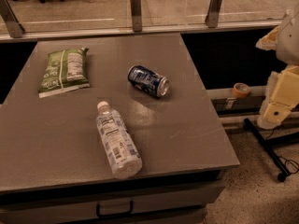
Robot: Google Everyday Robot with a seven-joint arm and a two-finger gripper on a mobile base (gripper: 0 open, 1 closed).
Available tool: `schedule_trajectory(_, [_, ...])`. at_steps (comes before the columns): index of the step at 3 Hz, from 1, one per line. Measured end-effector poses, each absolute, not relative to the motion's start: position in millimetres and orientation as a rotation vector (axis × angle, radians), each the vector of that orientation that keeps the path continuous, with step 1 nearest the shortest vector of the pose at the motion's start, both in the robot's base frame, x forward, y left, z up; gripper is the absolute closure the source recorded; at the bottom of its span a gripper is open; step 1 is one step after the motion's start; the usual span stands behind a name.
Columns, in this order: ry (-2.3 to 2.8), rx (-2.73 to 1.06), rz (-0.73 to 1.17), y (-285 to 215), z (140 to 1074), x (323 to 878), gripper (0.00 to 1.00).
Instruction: Place pepsi can upright
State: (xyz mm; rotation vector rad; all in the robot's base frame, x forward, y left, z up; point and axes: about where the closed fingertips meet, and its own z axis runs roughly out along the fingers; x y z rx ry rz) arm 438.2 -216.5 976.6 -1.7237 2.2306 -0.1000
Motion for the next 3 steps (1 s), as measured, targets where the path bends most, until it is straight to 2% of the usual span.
schedule_trajectory(1, [2.23,-1.724,-0.1,-217,977,438,0.0])
schedule_trajectory(2, [2.265,-1.714,-0.129,-196,973,451,0.0])
schedule_trajectory(3, [2.339,-1.696,-0.118,-147,946,483,0.0])
